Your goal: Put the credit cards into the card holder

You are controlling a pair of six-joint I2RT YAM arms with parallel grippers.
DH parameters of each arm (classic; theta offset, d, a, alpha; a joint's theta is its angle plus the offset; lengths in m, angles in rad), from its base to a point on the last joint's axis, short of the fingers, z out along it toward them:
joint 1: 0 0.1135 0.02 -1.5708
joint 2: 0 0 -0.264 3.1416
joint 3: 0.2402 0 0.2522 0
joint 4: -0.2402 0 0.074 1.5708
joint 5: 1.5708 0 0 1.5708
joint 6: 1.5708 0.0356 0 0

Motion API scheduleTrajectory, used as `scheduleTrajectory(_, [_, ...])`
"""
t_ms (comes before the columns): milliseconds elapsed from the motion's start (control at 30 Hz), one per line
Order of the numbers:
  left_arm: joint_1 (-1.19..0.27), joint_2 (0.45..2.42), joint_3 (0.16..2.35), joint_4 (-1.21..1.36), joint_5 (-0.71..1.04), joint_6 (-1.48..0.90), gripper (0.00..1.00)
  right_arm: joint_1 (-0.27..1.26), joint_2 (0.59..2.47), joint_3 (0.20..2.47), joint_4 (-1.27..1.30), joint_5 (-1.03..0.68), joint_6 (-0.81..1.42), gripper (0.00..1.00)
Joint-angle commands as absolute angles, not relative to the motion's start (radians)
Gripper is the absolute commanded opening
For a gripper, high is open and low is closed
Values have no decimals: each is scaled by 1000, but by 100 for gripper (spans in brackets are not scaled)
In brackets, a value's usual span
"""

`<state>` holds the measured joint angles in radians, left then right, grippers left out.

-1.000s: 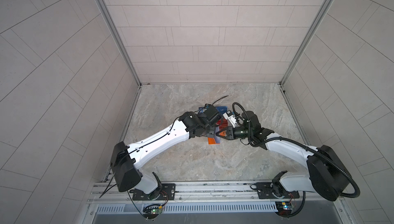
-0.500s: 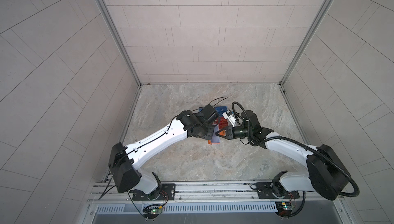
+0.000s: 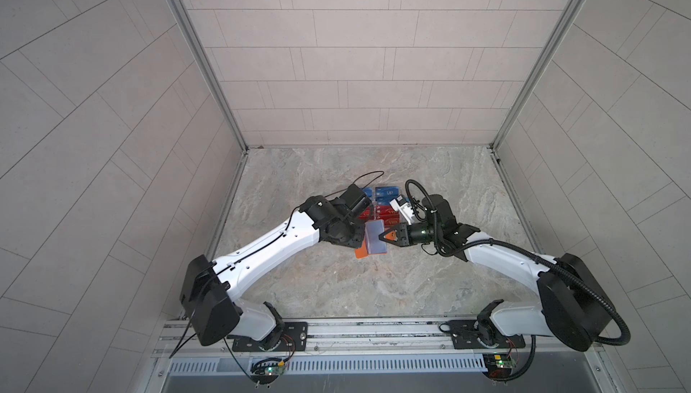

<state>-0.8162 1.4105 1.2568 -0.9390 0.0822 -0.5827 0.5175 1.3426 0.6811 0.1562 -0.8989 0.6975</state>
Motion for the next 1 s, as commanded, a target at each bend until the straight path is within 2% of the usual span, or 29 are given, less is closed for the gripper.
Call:
scheduleTrajectory(0, [-818, 1381, 1197, -872, 146, -612, 36, 524, 1327, 715, 175, -897, 688, 0])
scheduleTrajectory(200, [-799, 1319, 1104, -732, 217, -665, 30, 523, 1335, 709, 184, -900, 694, 0])
scheduleTrajectory(400, [-752, 1284, 1059, -699, 253, -676, 5, 524, 1340, 693, 195, -895, 705, 0])
scheduleTrajectory(667, [-737, 1292, 996, -644, 358, -657, 0, 523, 1364, 670, 150, -878, 692, 0])
scheduleTrajectory(967, [-726, 1302, 909, -524, 439, -683, 0, 505, 1374, 687, -68, -809, 585, 38])
